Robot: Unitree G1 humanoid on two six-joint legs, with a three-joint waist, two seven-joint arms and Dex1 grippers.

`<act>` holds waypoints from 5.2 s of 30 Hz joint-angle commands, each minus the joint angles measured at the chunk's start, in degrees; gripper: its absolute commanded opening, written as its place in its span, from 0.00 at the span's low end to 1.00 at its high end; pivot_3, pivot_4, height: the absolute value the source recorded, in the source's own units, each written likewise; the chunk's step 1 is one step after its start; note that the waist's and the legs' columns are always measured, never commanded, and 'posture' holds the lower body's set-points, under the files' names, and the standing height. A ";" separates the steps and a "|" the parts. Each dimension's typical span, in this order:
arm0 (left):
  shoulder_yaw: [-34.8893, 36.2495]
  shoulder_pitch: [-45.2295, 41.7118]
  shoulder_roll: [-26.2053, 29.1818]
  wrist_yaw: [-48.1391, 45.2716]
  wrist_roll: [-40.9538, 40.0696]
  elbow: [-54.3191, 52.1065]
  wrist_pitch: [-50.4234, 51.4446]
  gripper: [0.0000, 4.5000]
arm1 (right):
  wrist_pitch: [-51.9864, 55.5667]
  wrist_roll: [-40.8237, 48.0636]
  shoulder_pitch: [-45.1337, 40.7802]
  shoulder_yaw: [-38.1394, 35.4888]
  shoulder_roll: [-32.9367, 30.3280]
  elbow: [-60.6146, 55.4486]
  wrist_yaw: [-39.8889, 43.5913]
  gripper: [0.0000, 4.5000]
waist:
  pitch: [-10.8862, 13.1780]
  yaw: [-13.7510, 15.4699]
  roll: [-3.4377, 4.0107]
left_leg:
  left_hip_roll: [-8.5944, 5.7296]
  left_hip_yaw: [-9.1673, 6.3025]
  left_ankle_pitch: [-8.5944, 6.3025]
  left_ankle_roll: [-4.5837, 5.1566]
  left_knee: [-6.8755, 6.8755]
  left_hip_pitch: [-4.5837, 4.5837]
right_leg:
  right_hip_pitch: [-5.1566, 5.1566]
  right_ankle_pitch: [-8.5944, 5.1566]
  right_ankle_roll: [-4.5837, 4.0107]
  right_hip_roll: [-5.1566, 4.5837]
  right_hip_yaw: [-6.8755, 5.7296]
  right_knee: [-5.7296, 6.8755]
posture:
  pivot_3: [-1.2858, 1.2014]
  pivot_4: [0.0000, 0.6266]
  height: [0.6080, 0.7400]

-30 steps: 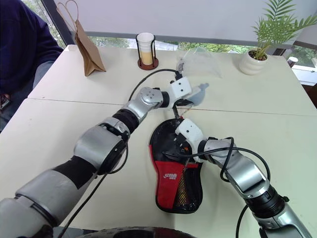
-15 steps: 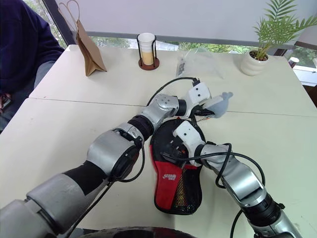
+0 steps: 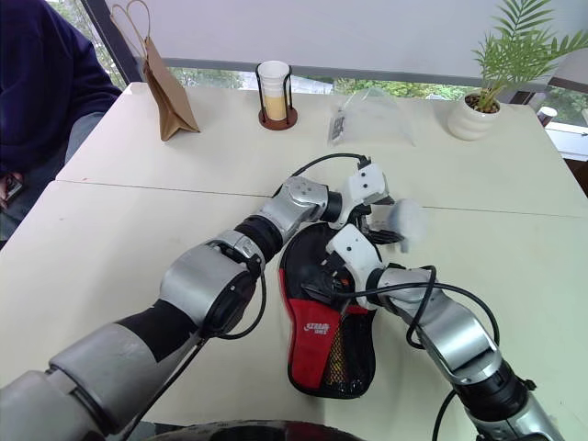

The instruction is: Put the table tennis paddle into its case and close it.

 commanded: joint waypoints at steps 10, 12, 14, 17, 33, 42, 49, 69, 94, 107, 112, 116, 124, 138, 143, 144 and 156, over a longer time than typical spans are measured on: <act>0.83 2.50 11.55 -18.14 -4.61 -7.74 -5.44 1.00 | 11.91 13.51 -4.28 -22.41 -9.35 -8.66 6.25 1.00 | 0.07 -0.06 0.07 | 0.04 0.00 0.12 -0.21 -0.02 -0.23 | -0.33 0.00 0.00 -0.04 0.05 0.10 | 0.52 0.24 1.00; 0.00 5.51 12.12 -22.33 -5.69 -11.09 -5.77 1.00 | 12.62 15.36 -6.08 -26.34 -11.65 -7.79 7.55 1.00 | 0.07 0.13 0.08 | 0.04 0.01 0.11 -0.19 -0.01 -0.22 | -0.31 0.00 0.00 -0.05 0.05 0.10 | 0.52 0.24 1.00; -0.66 7.83 12.26 -24.61 -6.48 -14.14 -5.31 1.00 | 12.40 16.18 -7.06 -28.24 -13.33 -6.46 8.15 1.00 | 0.07 0.11 0.07 | 0.02 0.01 0.09 -0.15 0.02 -0.23 | -0.30 0.00 0.00 -0.08 0.05 0.11 | 0.52 0.24 1.00; -2.78 13.39 12.43 -27.27 -7.49 -21.95 -4.15 1.00 | 10.55 15.23 -7.87 -29.69 -16.38 -2.03 8.51 1.00 | 0.07 0.00 0.07 | 0.02 0.02 0.05 -0.10 0.02 -0.24 | -0.30 0.00 -0.01 -0.13 0.11 0.09 | 0.52 0.24 1.00; -15.67 36.75 18.88 -22.75 -9.05 -57.52 10.13 1.00 | 0.31 5.46 -14.82 -15.31 -14.81 24.48 5.93 1.00 | 0.07 0.06 0.11 | 0.15 0.10 0.17 -0.31 0.01 -0.24 | -0.33 0.01 -0.01 -0.12 0.23 0.09 | 0.52 0.24 1.00; -18.97 38.81 18.52 -14.94 -7.96 -52.98 9.74 1.00 | -3.57 1.07 -18.01 -11.75 -12.33 32.85 5.21 1.00 | 0.06 -0.06 0.12 | 0.15 0.10 0.19 -0.33 0.02 -0.23 | -0.33 0.00 -0.01 -0.09 0.22 0.08 | 0.52 0.24 1.00; -21.30 38.65 19.00 -11.64 -5.95 -47.56 6.77 1.00 | -5.17 -0.51 -18.60 -10.85 -11.80 33.59 5.95 1.00 | 0.03 -0.05 0.13 | 0.15 0.10 0.19 -0.33 0.02 -0.16 | -0.23 0.00 -0.01 -0.10 0.21 0.06 | 0.52 0.24 1.00; -23.89 40.19 19.55 -11.57 -5.70 -48.16 7.90 1.00 | -1.26 -1.47 -1.81 -19.30 -21.17 16.95 8.45 0.00 | -0.11 0.70 0.25 | 0.15 0.05 0.08 -0.15 0.02 -0.06 | 0.00 0.00 -0.01 -0.15 0.18 -0.04 | 0.52 0.24 1.00; -25.00 39.67 20.09 -11.19 -5.37 -46.17 6.88 1.00 | 7.27 17.68 44.95 -48.88 -20.86 -23.83 17.74 0.00 | -0.52 1.43 0.20 | 0.21 0.02 -0.12 0.17 -0.13 0.60 | 0.69 -0.02 -0.02 -0.07 0.18 -0.29 | 0.52 0.24 1.00; -25.59 39.66 19.69 -10.60 -5.50 -45.78 6.91 1.00 | -14.10 9.22 73.18 -56.14 -25.12 -23.83 23.06 0.00 | -0.57 1.62 0.18 | 0.31 -0.08 -0.20 0.27 -0.16 0.90 | 1.31 -0.08 0.10 -0.05 0.03 -0.88 | 0.52 0.24 1.00; -25.71 39.44 19.57 -10.30 -5.46 -45.16 6.74 1.00 | -18.66 5.76 77.65 -56.35 -23.83 -23.83 24.10 0.00 | -0.58 1.69 0.19 | 0.32 -0.11 -0.21 0.27 -0.16 0.91 | 1.37 -0.07 0.12 -0.07 0.02 -0.97 | 0.52 0.24 1.00; -25.80 39.20 19.33 -9.94 -5.35 -44.75 6.69 1.00 | -20.12 6.64 77.68 -53.35 -23.79 -23.83 21.83 0.00 | -0.58 1.66 0.19 | 0.33 -0.12 -0.21 0.27 -0.16 0.91 | 1.39 -0.07 0.12 -0.10 0.03 -1.03 | 0.52 0.24 1.00; -25.64 38.38 18.93 -9.01 -5.08 -43.48 6.48 1.00 | -23.75 0.66 79.98 -39.70 -26.09 -23.83 15.17 0.00 | -0.76 1.56 -0.03 | 0.37 -0.13 -0.22 0.27 -0.19 0.91 | 1.40 -0.09 0.07 -0.13 0.03 -1.10 | 0.52 0.24 1.00; -25.68 36.87 17.94 -8.52 -5.10 -40.91 5.10 1.00 | -22.04 5.17 76.51 -56.38 -23.80 -23.83 20.33 0.00 | -0.82 1.52 -0.18 | 0.38 -0.13 -0.23 0.27 -0.21 0.90 | 1.41 -0.17 -0.07 -0.14 0.03 -1.20 | 0.52 0.24 1.00; -25.55 36.74 17.77 -8.29 -5.21 -40.63 4.70 1.00 | -9.90 9.62 56.42 -54.52 -30.06 -22.10 19.71 0.00 | -0.80 1.55 -0.08 | 0.38 -0.12 -0.24 0.28 -0.21 0.86 | 1.38 -0.15 -0.06 -0.15 0.03 -1.21 | 0.52 0.24 1.00; -25.51 36.82 17.82 -8.28 -5.22 -40.72 4.68 1.00 | -8.62 9.97 53.29 -53.02 -31.47 -21.11 19.90 0.00 | -0.82 1.60 0.01 | 0.38 -0.12 -0.24 0.28 -0.22 0.86 | 1.36 -0.13 -0.03 -0.15 0.02 -1.19 | 0.52 0.24 1.00; -19.72 34.68 19.11 -9.67 -11.12 -45.44 9.09 1.00 | -5.85 8.43 35.61 -52.44 -36.75 -11.20 30.98 1.00 | -0.57 1.45 0.17 | 0.38 -0.12 -0.23 0.28 -0.21 0.79 | 1.30 -0.09 0.04 -0.16 0.01 -1.17 | 0.52 0.24 1.00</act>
